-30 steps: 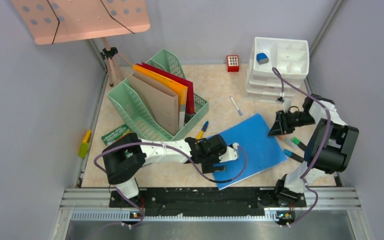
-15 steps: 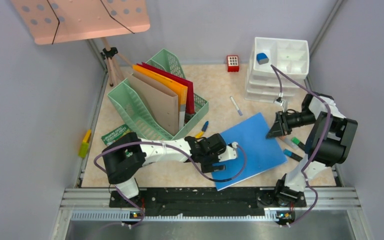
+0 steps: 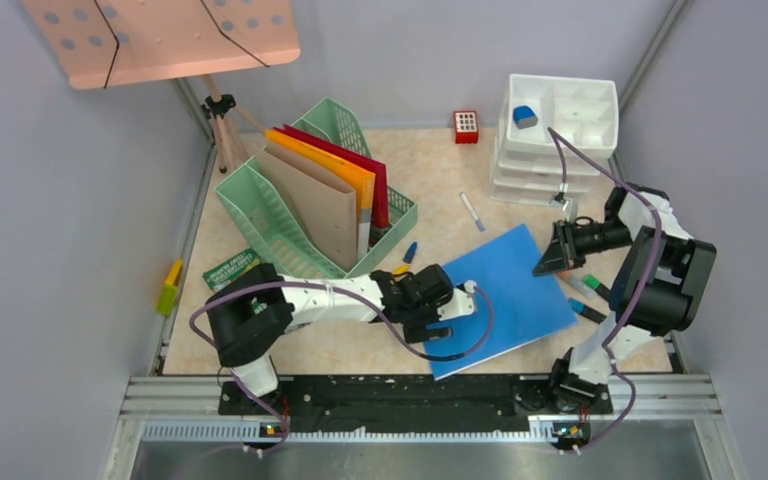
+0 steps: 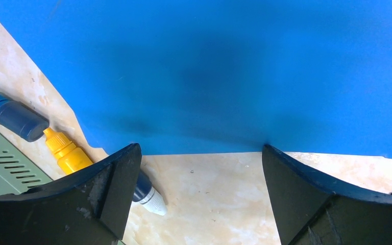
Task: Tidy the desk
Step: Pick up the folder from the center of the board.
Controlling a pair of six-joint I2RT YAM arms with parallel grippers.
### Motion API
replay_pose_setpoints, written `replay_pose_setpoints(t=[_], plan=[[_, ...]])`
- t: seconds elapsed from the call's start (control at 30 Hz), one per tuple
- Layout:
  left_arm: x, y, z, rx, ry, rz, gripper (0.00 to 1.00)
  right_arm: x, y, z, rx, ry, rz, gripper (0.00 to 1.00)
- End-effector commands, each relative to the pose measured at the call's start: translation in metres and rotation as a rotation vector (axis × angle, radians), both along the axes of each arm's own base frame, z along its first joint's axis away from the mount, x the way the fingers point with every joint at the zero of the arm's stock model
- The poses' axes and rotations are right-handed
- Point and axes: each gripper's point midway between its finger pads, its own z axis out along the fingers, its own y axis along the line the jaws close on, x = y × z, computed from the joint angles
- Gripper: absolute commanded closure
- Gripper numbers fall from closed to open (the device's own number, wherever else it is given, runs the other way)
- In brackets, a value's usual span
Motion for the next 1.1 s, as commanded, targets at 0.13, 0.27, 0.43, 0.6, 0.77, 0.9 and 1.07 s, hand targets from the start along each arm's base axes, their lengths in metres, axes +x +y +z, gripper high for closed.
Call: replay_pose_setpoints(t=[0.13, 0.27, 0.43, 0.6, 0.77, 0.9, 1.07], plan=[[0.024, -0.010, 0.032, -0.096, -0.035, 0.057, 0.04, 0.026, -0.010, 0.045, -0.116, -0.149, -0.062, 1.00], [0.022, -0.014, 0.061, -0.172, 0.014, 0.034, 0.02, 0.026, -0.011, 0.059, -0.130, -0.162, -0.080, 1.00], [0.022, -0.021, 0.110, -0.298, 0.045, 0.010, 0.01, 0.021, -0.010, 0.066, -0.137, -0.182, -0.068, 1.00], [0.022, -0.031, 0.148, -0.407, 0.093, 0.012, 0.01, 0.018, -0.006, 0.064, -0.115, -0.155, -0.086, 1.00], [0.020, -0.045, 0.141, -0.418, 0.121, 0.027, 0.03, 0.021, -0.005, 0.058, -0.090, -0.091, -0.126, 1.00], [0.013, -0.056, 0.132, -0.392, 0.106, 0.051, 0.04, 0.025, -0.006, 0.054, -0.088, -0.039, -0.162, 1.00], [-0.005, -0.072, 0.135, -0.378, 0.004, 0.049, 0.04, 0.029, -0.007, 0.054, -0.088, -0.001, -0.191, 1.00]])
